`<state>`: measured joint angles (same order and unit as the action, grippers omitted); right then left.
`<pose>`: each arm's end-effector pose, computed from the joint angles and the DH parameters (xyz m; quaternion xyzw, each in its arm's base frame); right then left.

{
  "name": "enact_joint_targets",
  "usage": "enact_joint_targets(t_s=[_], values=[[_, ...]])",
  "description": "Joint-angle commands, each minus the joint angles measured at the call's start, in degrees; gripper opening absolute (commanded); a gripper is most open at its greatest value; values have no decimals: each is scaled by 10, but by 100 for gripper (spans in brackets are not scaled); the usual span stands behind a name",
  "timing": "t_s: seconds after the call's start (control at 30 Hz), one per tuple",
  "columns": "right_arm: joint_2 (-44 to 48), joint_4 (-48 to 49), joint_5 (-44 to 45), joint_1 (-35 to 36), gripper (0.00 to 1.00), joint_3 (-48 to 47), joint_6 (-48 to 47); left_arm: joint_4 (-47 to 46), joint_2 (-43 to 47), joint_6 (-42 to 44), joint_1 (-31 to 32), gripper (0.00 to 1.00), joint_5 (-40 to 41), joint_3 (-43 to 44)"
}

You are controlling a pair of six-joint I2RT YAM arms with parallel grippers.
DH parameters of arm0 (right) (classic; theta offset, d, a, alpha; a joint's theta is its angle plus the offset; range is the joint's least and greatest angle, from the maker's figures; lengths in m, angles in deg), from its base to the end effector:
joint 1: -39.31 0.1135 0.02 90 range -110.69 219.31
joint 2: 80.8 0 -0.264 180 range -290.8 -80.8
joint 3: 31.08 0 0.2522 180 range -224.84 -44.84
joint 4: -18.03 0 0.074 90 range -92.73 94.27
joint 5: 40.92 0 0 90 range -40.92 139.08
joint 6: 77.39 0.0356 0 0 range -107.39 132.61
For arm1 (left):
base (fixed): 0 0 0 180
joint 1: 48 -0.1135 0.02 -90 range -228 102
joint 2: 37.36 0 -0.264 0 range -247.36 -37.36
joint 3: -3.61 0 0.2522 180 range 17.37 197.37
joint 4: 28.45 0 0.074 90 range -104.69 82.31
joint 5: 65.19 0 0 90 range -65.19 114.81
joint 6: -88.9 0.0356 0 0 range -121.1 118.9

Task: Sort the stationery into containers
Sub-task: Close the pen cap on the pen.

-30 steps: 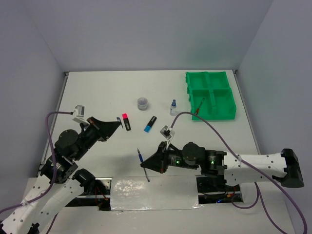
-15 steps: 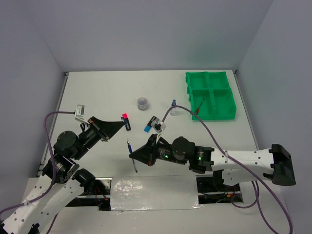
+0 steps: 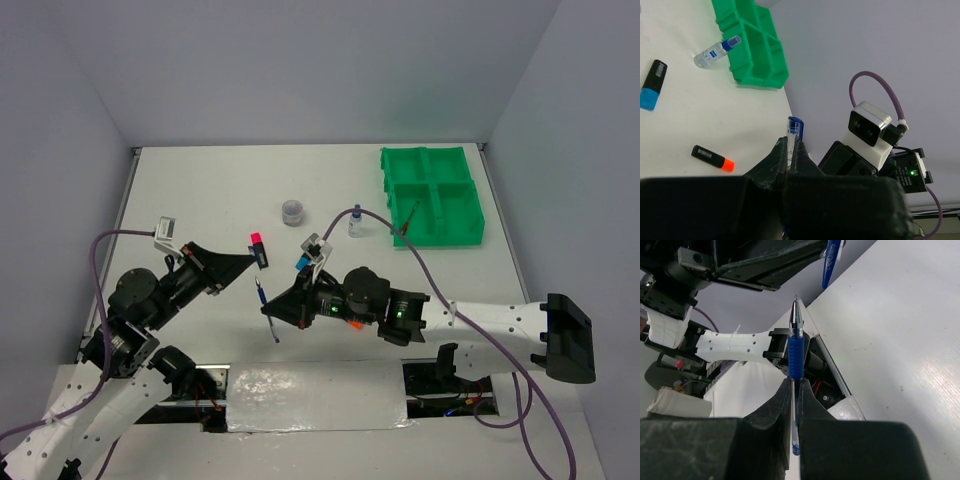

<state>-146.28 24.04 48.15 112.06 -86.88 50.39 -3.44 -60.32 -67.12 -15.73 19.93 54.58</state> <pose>0.0790 0.2565 0.3043 -0.2244 0.6940 0.5655 0.3849 0.0905 -0.0607 0.3407 -0.1701 0.6671 -0.5673 0.4519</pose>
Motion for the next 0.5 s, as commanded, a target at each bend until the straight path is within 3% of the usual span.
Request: enact_joint_targets(t_s=[0.0,0.47], values=[[5,21,-8,-9,0,-27,-14,-7,6,3,1,0,-17,23],[-8,18,-28,-34,0,-35,-13,-9,13,1,1,0,-30,20]])
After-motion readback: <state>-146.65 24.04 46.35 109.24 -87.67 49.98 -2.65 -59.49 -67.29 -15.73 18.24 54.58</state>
